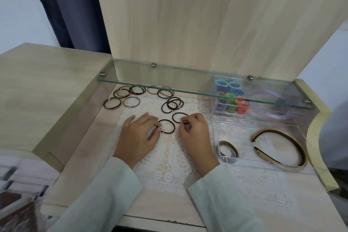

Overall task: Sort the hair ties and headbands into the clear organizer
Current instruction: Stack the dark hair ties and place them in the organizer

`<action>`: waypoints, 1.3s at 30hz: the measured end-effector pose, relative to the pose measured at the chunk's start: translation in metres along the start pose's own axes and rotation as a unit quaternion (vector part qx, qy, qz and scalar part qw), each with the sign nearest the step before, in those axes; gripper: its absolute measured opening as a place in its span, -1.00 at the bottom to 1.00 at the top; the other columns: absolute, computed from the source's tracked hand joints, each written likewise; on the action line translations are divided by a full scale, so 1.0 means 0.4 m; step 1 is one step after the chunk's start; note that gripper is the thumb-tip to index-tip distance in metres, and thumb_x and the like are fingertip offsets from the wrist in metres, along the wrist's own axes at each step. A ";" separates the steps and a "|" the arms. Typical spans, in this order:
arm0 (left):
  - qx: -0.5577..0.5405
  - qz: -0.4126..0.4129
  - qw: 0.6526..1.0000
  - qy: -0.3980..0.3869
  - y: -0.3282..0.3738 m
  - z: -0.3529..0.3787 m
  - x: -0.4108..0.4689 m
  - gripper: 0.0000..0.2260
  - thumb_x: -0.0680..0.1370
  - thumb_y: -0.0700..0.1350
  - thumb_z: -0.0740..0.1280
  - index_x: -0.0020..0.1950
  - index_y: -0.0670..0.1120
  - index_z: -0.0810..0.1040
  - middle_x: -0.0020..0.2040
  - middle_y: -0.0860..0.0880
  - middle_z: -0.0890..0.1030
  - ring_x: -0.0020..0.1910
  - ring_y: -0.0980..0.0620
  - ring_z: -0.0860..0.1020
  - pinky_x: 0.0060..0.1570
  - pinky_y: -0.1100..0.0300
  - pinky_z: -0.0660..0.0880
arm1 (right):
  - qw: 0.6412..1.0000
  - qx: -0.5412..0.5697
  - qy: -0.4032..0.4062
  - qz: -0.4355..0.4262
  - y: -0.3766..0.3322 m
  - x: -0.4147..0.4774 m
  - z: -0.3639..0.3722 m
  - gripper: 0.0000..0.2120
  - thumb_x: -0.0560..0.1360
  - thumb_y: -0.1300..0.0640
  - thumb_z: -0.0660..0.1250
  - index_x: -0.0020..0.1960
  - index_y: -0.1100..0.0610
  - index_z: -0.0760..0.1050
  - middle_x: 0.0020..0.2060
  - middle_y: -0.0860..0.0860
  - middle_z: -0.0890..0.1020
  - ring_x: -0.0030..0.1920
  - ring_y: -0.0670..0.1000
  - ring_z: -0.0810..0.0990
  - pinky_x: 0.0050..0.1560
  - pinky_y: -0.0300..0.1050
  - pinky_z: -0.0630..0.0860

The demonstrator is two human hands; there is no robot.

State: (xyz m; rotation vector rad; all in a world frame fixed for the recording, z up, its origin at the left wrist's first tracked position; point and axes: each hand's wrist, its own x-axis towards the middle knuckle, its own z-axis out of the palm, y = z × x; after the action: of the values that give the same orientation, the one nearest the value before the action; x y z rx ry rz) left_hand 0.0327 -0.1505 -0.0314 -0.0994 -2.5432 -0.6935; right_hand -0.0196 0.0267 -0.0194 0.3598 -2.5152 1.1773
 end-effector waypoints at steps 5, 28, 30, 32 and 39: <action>-0.013 -0.011 1.000 -0.017 -0.004 -0.002 0.005 -0.76 0.51 0.15 0.23 -0.02 0.06 0.59 0.17 0.15 0.61 0.36 0.10 0.46 0.36 -0.04 0.28 | 1.000 0.013 0.008 0.009 0.006 0.003 0.002 -0.91 0.45 0.31 0.38 -0.06 0.24 0.63 -0.08 0.04 0.51 -0.10 0.01 0.54 -0.04 -0.32 0.48; 0.015 -0.047 0.999 -0.011 -0.009 0.003 0.004 -0.66 0.51 0.08 0.13 0.14 0.06 0.62 0.25 0.12 0.60 0.37 0.02 0.46 0.33 -0.09 0.28 | 0.986 0.044 -0.048 -0.156 -0.019 -0.028 -0.011 -0.91 0.44 0.18 0.41 -0.07 0.13 0.64 -0.07 -0.05 0.47 -0.15 -0.06 0.46 -0.12 -0.10 0.50; 0.018 -0.048 0.999 -0.011 -0.009 0.003 0.003 -0.66 0.51 0.08 0.13 0.14 0.06 0.62 0.25 0.12 0.60 0.38 0.03 0.46 0.33 -0.09 0.27 | 0.986 0.041 -0.051 -0.154 -0.020 -0.030 -0.011 -0.90 0.43 0.17 0.40 -0.08 0.13 0.65 -0.07 -0.05 0.48 -0.15 -0.05 0.47 -0.13 -0.08 0.50; 0.018 -0.051 0.998 -0.013 -0.009 0.004 0.002 -0.65 0.51 0.09 0.13 0.15 0.07 0.61 0.26 0.13 0.59 0.38 0.04 0.45 0.34 -0.08 0.26 | 0.987 0.036 -0.051 -0.150 -0.021 -0.031 -0.011 -0.90 0.42 0.16 0.40 -0.08 0.12 0.65 -0.08 -0.05 0.48 -0.15 -0.06 0.47 -0.14 -0.08 0.50; 0.013 -0.053 0.998 -0.015 -0.007 0.001 0.002 -0.65 0.51 0.09 0.13 0.15 0.06 0.62 0.26 0.12 0.60 0.38 0.03 0.46 0.34 -0.11 0.28 | 0.987 0.016 -0.051 -0.154 -0.022 -0.032 -0.011 -0.90 0.40 0.15 0.41 -0.10 0.11 0.65 -0.09 -0.06 0.48 -0.10 -0.06 0.49 -0.17 -0.04 0.53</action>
State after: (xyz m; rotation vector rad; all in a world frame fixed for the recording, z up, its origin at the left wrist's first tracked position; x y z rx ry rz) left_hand 0.0311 -0.1528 -0.0325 0.0330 -2.6004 -0.7044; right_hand -0.0038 0.0259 -0.0160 0.8036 -2.4125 1.1007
